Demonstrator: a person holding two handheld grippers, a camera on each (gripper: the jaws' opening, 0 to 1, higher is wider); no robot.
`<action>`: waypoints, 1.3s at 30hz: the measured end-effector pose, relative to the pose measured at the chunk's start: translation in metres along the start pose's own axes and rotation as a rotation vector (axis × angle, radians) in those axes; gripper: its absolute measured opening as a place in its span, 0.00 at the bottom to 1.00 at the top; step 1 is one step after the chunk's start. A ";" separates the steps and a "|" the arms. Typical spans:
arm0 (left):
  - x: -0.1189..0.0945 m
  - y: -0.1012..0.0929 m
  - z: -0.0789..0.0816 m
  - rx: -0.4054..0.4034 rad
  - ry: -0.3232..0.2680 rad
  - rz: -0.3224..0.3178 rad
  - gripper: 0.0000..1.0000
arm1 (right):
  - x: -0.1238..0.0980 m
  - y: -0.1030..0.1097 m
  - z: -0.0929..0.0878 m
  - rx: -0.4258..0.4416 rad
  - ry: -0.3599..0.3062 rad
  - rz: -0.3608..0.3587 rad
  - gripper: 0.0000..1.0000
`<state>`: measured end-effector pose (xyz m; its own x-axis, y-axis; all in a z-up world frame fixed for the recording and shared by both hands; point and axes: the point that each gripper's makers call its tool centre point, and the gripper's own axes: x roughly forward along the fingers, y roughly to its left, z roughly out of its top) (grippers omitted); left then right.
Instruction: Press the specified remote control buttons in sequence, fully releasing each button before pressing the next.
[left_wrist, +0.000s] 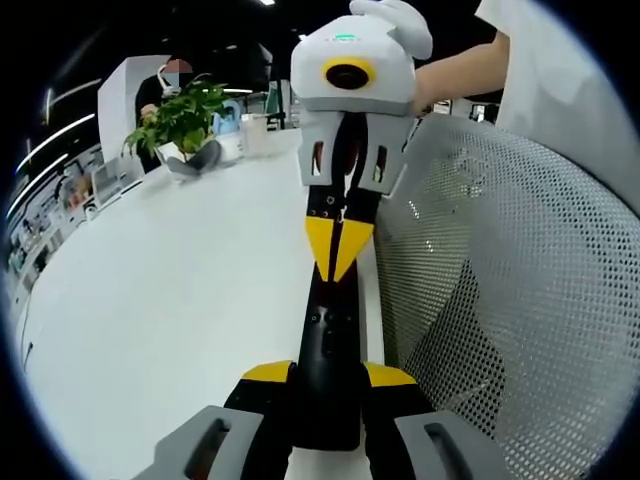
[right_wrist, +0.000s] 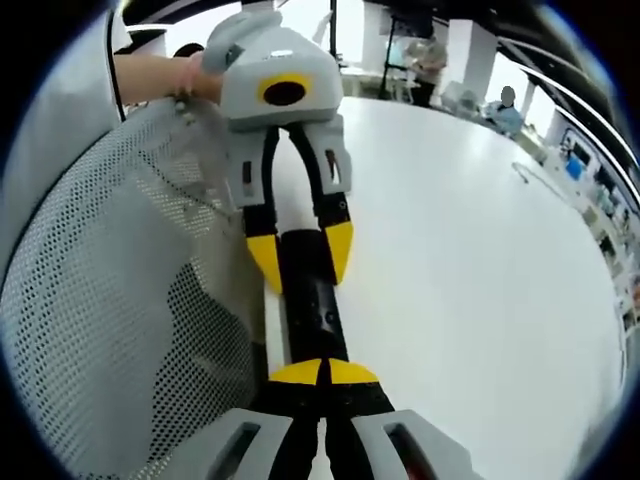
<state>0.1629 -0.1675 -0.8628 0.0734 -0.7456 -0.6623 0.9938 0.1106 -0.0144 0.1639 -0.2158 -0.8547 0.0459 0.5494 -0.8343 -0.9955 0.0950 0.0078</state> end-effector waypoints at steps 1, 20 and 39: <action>0.000 0.000 0.000 0.000 0.000 0.000 0.25 | 0.000 0.000 0.000 0.006 0.000 0.000 0.00; 0.000 0.000 0.000 -0.002 -0.002 0.000 0.25 | 0.003 0.000 0.000 -0.102 0.092 0.001 0.00; 0.000 0.000 0.000 -0.005 -0.003 0.001 0.25 | 0.002 -0.001 0.003 0.065 -0.107 -0.047 0.00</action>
<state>0.1633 -0.1675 -0.8634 0.0748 -0.7476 -0.6599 0.9932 0.1149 -0.0176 0.1652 -0.2120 -0.8546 0.1045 0.6283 -0.7709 -0.9847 0.1741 0.0084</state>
